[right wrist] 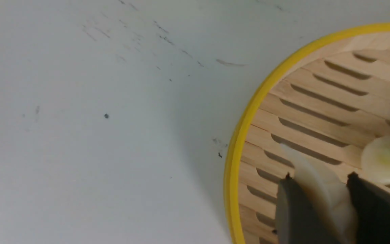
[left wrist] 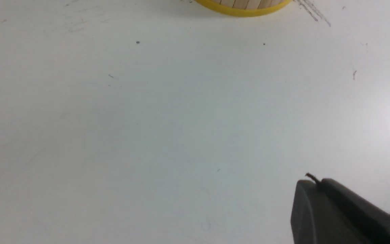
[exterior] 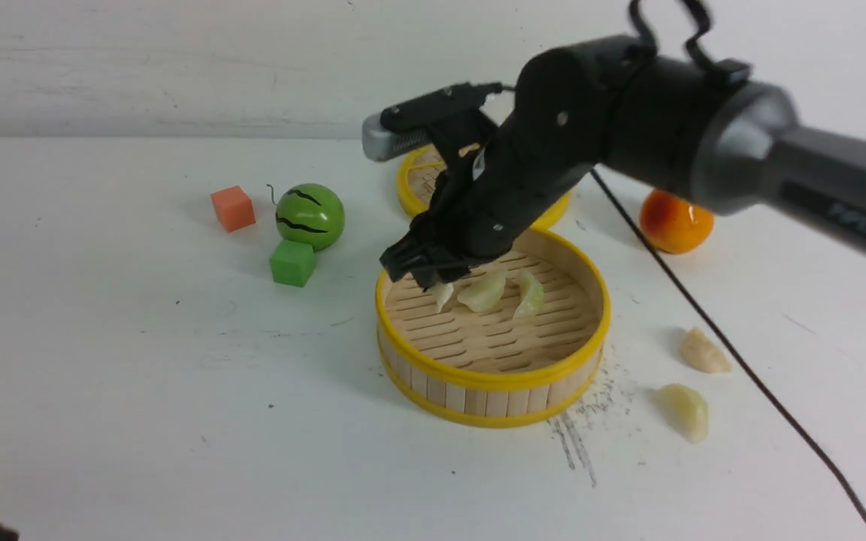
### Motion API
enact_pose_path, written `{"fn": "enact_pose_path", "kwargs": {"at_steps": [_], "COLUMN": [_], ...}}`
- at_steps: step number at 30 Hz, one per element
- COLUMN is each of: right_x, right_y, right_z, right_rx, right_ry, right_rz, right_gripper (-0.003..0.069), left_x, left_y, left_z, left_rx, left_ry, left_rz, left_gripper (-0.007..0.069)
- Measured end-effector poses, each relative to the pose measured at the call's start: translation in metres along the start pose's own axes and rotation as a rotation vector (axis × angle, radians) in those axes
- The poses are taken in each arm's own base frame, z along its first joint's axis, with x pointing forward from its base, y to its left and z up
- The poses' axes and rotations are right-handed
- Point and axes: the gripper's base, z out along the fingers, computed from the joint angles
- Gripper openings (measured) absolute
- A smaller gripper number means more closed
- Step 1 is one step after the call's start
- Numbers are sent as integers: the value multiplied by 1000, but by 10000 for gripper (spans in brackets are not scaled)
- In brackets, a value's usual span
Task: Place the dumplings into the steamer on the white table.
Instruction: 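Place the dumpling in the bamboo steamer basket with the right gripper, then reach for and grasp a dumpling lying on the table beside the steamer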
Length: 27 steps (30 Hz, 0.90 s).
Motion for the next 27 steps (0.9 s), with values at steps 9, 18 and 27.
{"fn": "enact_pose_path", "kwargs": {"at_steps": [9, 18, 27], "right_x": [16, -8, -14], "right_y": [-18, -16, -10], "right_z": [72, 27, -84], "right_rx": [109, 149, 144], "right_ry": [74, 76, 160], "right_rz": [92, 137, -80], "right_gripper": [191, 465, 576], "left_x": [27, 24, 19], "left_y": [3, 3, 2], "left_z": [4, 4, 4], "left_rx": [21, 22, 31], "left_ry": [12, -26, -83], "left_rz": [-34, -35, -35], "left_gripper": [-14, -13, -11]}}
